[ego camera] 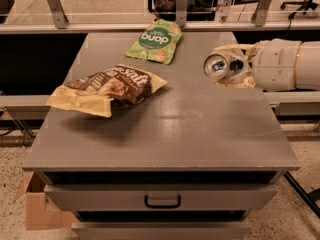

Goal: Knock redbull can over

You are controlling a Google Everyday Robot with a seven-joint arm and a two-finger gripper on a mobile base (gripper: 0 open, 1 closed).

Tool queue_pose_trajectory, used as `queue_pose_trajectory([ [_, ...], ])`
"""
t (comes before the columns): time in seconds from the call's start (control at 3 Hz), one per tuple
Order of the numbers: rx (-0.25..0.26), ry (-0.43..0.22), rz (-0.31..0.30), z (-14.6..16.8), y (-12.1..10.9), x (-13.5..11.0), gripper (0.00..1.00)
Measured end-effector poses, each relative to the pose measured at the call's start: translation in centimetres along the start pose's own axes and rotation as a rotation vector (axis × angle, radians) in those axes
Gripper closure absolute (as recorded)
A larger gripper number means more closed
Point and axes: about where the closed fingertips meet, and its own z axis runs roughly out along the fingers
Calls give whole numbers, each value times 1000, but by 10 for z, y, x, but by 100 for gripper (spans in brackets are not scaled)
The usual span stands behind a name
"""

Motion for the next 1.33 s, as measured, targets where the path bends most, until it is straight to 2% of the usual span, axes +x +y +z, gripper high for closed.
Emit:
queue_pose_trajectory([
  [0.33, -149, -102, -179, 19, 22, -13, 100],
  [0.67, -294, -68, -346, 22, 60, -1, 96],
  [1.0, -335, 19, -451, 27, 73, 12, 73],
  [1.33, -418, 68, -543, 32, 85, 19, 42],
])
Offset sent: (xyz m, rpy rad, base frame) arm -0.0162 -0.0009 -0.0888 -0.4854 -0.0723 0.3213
